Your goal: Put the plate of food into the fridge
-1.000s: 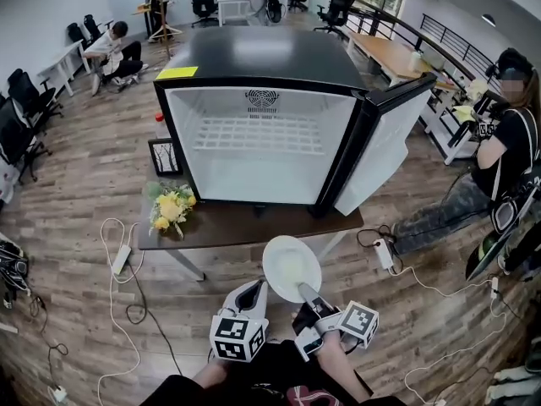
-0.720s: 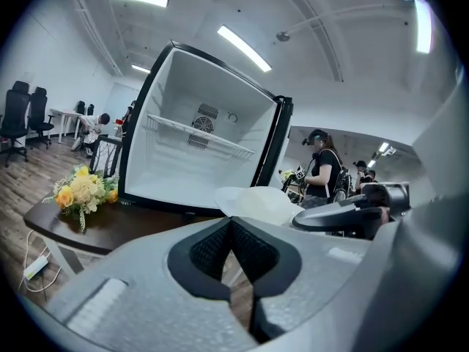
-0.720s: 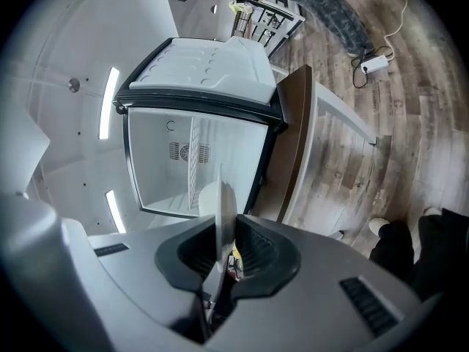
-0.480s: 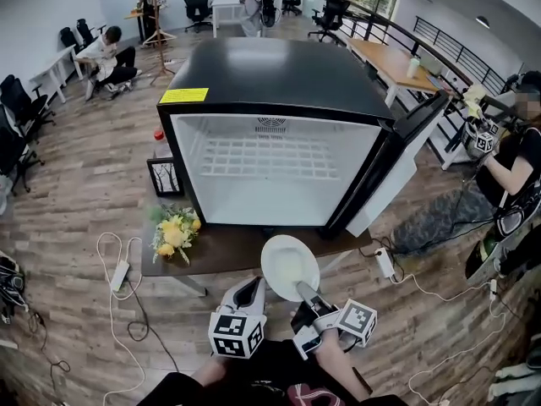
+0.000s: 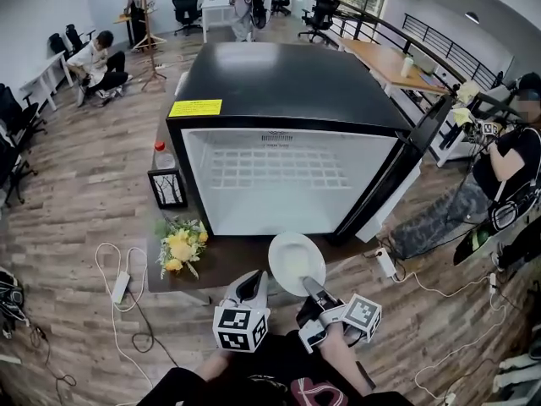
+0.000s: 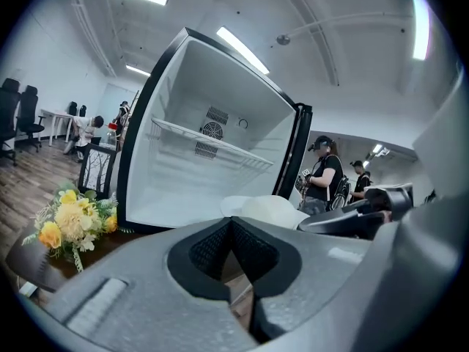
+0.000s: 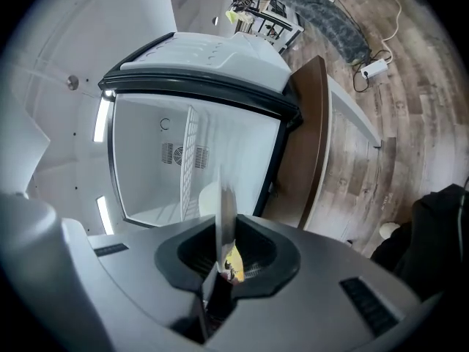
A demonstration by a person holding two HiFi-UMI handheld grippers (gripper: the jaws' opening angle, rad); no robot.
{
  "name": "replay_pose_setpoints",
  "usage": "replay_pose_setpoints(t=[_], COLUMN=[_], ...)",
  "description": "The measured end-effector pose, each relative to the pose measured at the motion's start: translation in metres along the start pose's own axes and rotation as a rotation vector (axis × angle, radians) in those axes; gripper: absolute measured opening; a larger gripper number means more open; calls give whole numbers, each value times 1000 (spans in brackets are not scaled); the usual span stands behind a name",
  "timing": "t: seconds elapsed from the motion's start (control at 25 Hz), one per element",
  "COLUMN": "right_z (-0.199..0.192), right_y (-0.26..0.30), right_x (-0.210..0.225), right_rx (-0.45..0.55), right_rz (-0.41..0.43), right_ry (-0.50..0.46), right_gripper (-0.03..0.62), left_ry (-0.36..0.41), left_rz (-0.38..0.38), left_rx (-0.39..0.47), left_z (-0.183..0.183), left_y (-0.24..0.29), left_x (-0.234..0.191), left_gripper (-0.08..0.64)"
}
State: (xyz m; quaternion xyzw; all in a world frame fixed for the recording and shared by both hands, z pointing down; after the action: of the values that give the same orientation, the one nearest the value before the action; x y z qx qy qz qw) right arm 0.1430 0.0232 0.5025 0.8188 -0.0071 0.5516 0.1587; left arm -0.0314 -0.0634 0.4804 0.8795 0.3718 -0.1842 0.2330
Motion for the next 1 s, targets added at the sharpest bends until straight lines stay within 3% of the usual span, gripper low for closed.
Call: replay_pose_setpoints(t=[0.48, 0.64, 1.0], right_z=[-3, 4, 18], right_y=[57, 79, 119], right_x=[-8, -9, -7], right_rx=[-22, -38, -125], right_rz=[-12, 25, 13], right_ry=[-15, -4, -11], right_gripper=[52, 54, 54], left_ry=[-11, -27, -39], left_rz=[36, 65, 130], left_rx=[-12, -17, -12], left_z=[22, 24, 41], left_y=[9, 17, 38], left_x=[-42, -50, -60], left_gripper=[8, 8, 8])
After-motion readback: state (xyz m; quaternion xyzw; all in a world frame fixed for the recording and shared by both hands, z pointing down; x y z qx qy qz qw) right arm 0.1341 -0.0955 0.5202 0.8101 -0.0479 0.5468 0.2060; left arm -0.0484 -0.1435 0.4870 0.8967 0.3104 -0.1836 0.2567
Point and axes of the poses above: the fingertips, and each gripper's own axes: y forward along the fingers, x to its right, z out of its top, the point moved 8 cm from there along -y, backward along the fingers, and after that the axes turned 14 degrees about -y, right-handed, at the moved point
